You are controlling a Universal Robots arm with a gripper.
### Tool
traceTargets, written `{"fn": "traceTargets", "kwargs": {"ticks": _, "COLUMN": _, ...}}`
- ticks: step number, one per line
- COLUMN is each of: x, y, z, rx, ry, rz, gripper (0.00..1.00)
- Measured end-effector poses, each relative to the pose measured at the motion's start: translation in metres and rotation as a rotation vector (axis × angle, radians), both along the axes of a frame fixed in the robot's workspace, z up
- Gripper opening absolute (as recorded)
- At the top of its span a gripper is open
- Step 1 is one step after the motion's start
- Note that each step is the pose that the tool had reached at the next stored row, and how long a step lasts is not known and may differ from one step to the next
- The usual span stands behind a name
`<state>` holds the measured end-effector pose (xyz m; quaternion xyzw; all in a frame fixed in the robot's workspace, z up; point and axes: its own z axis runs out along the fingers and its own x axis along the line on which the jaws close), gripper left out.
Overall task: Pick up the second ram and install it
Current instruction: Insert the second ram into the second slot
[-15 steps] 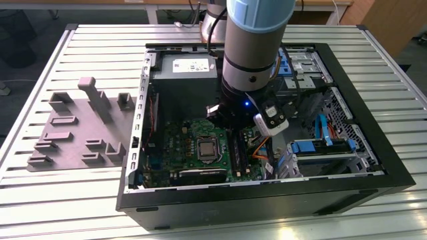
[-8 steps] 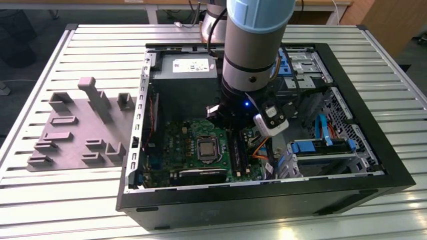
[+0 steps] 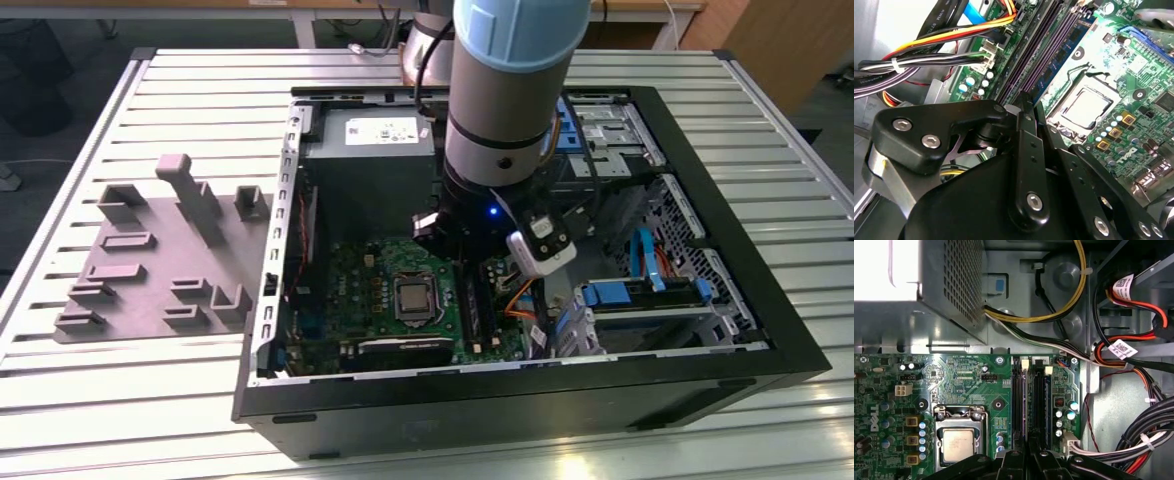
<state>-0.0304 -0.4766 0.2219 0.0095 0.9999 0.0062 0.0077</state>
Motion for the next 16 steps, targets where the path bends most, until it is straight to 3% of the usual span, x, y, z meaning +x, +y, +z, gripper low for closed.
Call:
{"fn": "traceTargets", "kwargs": {"ticks": 11, "x": 0.0001, "y": -0.0002, "z": -0.0029, "rx": 0.0009, "ry": 0.0004, "rz": 0.000, "gripper": 0.14}}
{"fn": "traceTargets", "kwargs": {"ticks": 16, "x": 0.0008, "y": -0.0013, "z": -0.0040, "rx": 0.0015, "ry": 0.0062, "rz": 0.000, "gripper": 0.14}}
